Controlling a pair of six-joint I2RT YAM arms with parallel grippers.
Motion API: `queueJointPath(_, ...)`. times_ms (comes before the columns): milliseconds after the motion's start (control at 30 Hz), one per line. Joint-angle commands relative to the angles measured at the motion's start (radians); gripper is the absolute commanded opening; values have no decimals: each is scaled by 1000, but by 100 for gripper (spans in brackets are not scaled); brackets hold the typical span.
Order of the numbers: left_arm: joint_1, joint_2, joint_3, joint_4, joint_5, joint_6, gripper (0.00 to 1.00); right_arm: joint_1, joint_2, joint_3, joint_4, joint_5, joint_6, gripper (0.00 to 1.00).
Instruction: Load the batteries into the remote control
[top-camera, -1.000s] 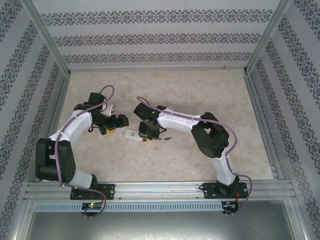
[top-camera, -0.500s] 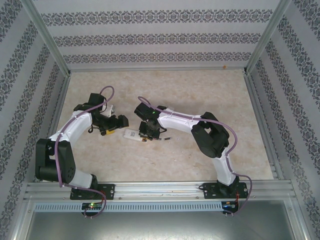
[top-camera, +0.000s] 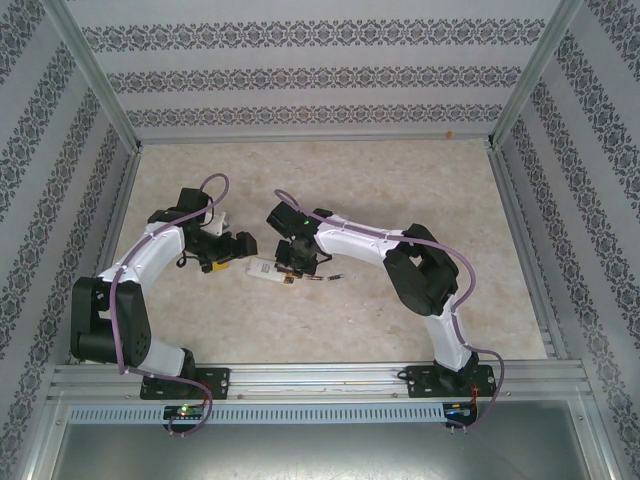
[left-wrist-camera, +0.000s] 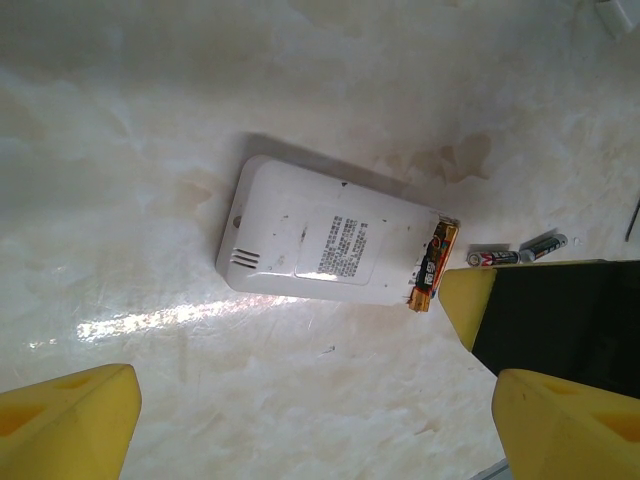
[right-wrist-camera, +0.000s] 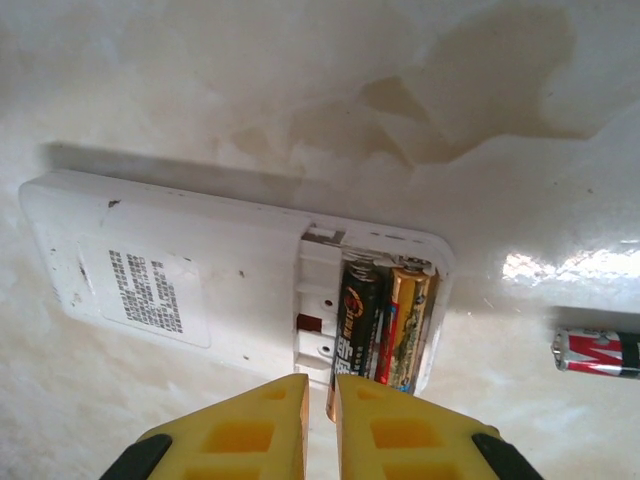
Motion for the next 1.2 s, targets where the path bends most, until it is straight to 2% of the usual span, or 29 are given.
queueJointPath(0, 5, -17, -6, 13, -6, -4, 92, 3, 18, 27, -57, -5, -5, 16)
queueJointPath(567, 5, -28, -12, 18, -6, -5, 92, 3, 59, 66, -83, -31, -15, 16)
queueJointPath(700, 5, -33, -10, 17, -10, -4, 97, 0, 78, 74, -101, -28, -18, 16)
queueJointPath(800, 5, -38, -8, 7, -18, 1, 100, -6, 90, 78, -117, -15, -30, 15)
queueJointPath(1167, 6, -51, -13, 6, -24, 2, 100, -23, 148, 95, -126, 55, -73, 11)
